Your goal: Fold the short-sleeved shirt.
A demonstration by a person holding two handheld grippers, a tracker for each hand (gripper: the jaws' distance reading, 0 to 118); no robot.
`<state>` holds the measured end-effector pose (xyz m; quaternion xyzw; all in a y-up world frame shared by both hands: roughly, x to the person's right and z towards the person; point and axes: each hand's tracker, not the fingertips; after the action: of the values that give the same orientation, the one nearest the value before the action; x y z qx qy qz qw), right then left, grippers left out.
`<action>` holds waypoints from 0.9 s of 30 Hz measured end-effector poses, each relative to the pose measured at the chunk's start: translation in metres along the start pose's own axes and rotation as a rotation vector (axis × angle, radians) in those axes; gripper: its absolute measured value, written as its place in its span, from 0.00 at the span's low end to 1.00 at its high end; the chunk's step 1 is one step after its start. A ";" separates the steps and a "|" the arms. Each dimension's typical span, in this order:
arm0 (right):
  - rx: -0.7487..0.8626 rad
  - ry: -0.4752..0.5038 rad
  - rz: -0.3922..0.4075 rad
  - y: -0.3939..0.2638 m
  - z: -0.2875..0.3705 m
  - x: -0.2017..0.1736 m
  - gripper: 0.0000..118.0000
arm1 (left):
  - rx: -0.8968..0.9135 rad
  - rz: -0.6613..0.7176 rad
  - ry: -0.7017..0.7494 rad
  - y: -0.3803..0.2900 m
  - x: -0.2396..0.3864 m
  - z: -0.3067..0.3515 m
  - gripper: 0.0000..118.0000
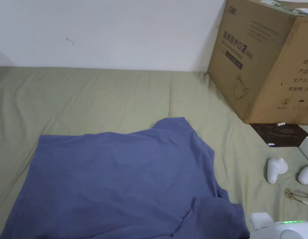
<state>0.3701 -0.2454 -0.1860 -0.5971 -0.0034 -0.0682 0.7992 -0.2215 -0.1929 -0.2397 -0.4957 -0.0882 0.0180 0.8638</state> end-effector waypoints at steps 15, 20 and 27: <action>0.120 0.021 0.005 0.012 0.066 0.001 0.02 | 0.011 -0.001 0.008 0.005 0.007 0.009 0.02; 0.163 0.091 -0.048 0.071 0.089 0.000 0.02 | 0.077 0.038 -0.013 0.045 0.005 0.009 0.02; 0.178 0.071 -0.075 0.186 0.065 -0.005 0.03 | 0.078 0.042 0.035 0.127 -0.001 -0.050 0.02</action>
<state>0.3906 -0.1312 -0.3453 -0.5204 -0.0032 -0.1185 0.8456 -0.2067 -0.1709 -0.3737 -0.4636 -0.0620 0.0310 0.8833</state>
